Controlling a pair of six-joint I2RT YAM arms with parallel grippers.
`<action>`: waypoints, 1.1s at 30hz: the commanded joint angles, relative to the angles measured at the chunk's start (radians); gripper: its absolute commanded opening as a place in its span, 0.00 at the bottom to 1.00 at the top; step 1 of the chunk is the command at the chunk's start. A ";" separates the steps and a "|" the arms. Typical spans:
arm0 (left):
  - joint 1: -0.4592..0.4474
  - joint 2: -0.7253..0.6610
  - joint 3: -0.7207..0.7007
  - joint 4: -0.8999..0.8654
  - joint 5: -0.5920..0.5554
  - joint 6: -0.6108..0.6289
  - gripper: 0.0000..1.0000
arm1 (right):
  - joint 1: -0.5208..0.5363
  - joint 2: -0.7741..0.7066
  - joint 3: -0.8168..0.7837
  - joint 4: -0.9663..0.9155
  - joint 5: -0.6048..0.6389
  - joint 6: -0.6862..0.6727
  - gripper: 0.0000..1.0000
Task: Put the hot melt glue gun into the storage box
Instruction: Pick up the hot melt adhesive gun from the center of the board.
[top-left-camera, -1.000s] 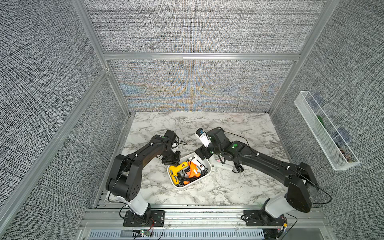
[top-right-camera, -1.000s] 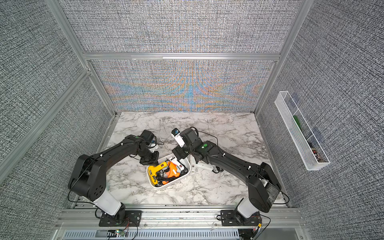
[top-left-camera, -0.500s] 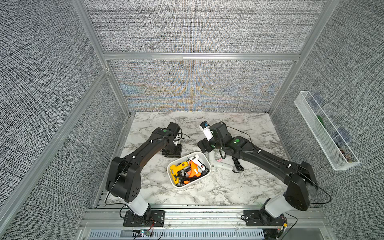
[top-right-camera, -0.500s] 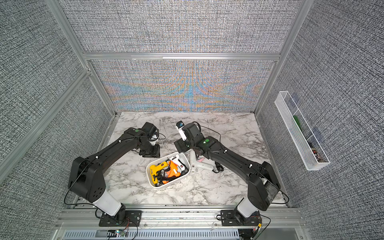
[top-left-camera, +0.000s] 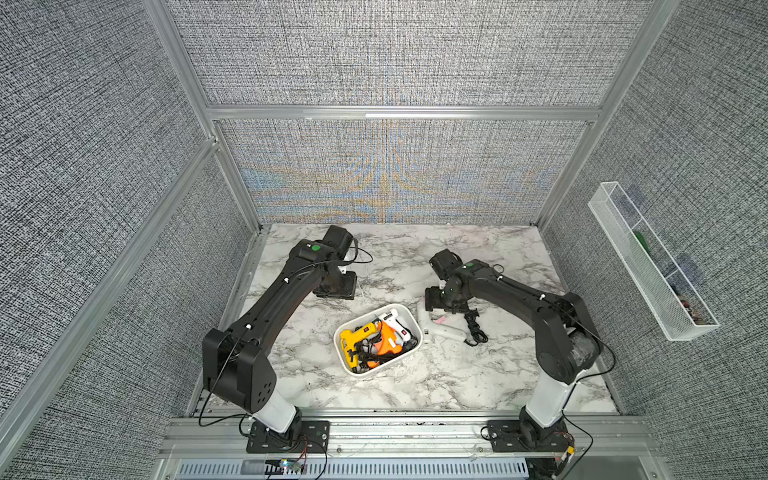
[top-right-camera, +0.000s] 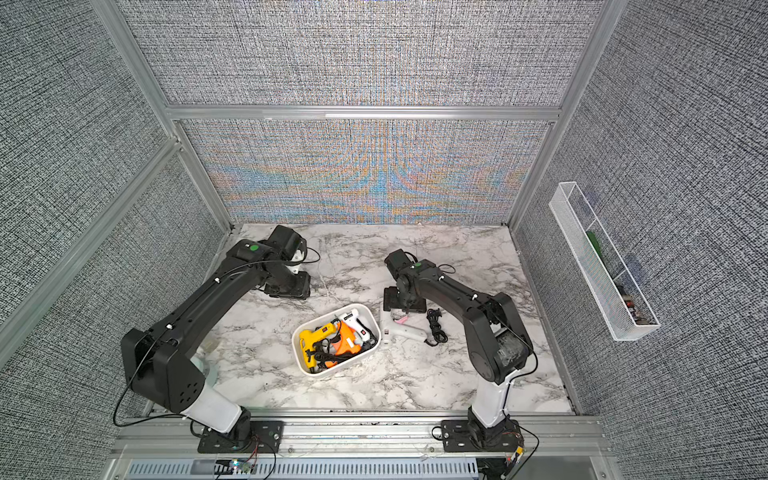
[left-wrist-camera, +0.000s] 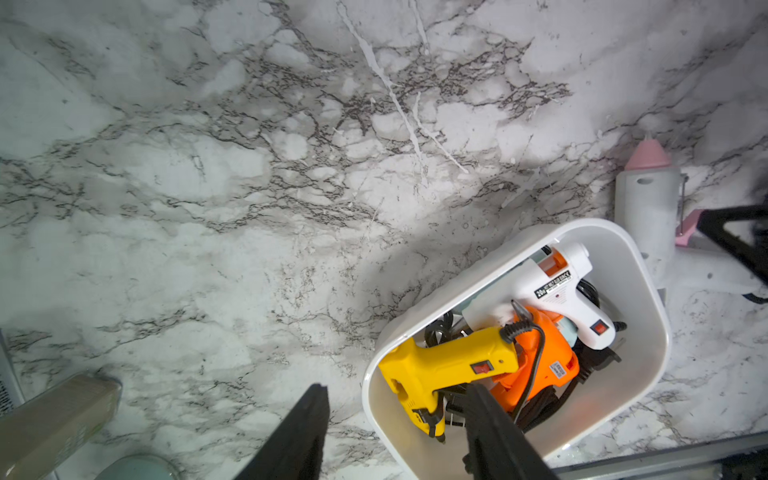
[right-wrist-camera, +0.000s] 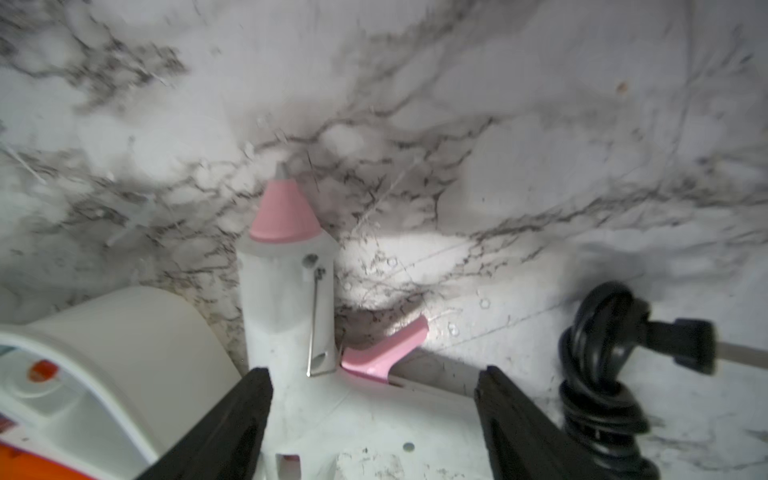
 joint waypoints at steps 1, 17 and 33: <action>0.010 -0.009 0.007 -0.026 -0.019 -0.012 0.62 | 0.014 0.045 0.027 -0.052 -0.049 0.025 0.85; 0.056 -0.078 -0.034 -0.043 -0.052 -0.022 0.64 | 0.028 0.211 0.188 -0.098 -0.006 -0.036 0.89; 0.066 -0.077 -0.033 -0.041 -0.052 -0.013 0.64 | 0.019 0.091 0.244 -0.194 0.137 -0.039 0.99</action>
